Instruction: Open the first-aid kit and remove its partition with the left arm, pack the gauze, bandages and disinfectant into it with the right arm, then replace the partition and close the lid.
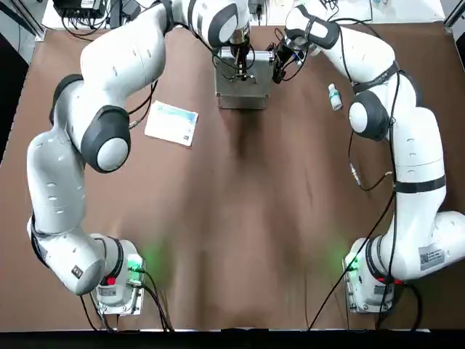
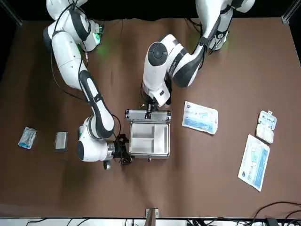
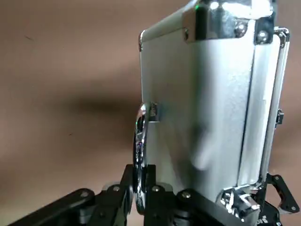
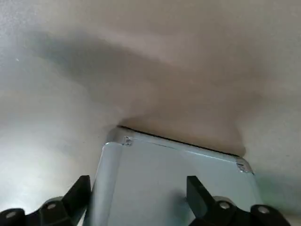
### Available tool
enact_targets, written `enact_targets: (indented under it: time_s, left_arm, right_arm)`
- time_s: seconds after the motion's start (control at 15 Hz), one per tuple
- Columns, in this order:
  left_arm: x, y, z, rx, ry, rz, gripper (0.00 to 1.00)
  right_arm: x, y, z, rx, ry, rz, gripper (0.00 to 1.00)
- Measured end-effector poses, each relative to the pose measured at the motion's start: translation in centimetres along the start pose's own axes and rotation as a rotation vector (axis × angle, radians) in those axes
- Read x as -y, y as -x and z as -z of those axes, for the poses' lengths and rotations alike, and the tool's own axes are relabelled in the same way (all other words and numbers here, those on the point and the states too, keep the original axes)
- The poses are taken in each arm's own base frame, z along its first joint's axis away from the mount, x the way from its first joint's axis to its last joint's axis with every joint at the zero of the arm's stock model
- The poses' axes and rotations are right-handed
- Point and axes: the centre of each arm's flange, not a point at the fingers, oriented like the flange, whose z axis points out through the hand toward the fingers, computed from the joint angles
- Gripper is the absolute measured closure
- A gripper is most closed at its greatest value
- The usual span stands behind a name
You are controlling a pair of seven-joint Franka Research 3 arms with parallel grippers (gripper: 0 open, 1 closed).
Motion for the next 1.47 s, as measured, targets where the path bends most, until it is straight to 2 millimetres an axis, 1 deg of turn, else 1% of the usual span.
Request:
enact_targets:
  time_s: [0.93, 1.0, 1.07, 1.2, 1.27, 1.33, 1.4, 1.47]
  left_arm:
    - [2.5, 1.2, -0.8, -0.067, 0.024, -0.007, 0.87]
    - [3.0, 1.3, -1.2, -0.071, 0.006, -0.009, 0.83]
    - [4.3, 2.0, -2.6, -0.066, -0.046, -0.014, 0.77]
    - [7.5, 4.2, -5.6, -0.060, -0.112, -0.039, 0.73]
    - [8.4, 5.0, -6.5, -0.063, -0.123, -0.043, 0.70]
    - [8.9, 5.3, -7.0, -0.066, -0.128, -0.039, 0.69]
    - [9.0, 5.4, -7.1, -0.067, -0.130, -0.036, 0.69]
    - [8.7, 5.2, -6.8, -0.064, -0.126, -0.032, 0.69]
  right_arm:
    - [0.0, 0.0, 0.1, 0.007, 0.006, -0.004, 0.10]
    - [0.0, -0.1, 0.1, 0.007, 0.006, -0.006, 0.10]
    - [0.0, -0.1, 0.1, 0.008, 0.005, -0.008, 0.10]
    - [0.0, -0.1, 0.1, 0.009, 0.005, -0.009, 0.10]
    - [0.0, -0.1, 0.1, 0.009, 0.005, -0.009, 0.10]
    - [0.0, -0.1, 0.1, 0.009, 0.005, -0.010, 0.10]
    - [0.0, -0.1, 0.1, 0.009, 0.005, -0.010, 0.10]
    - [0.0, -0.1, 0.1, 0.009, 0.005, -0.010, 0.10]
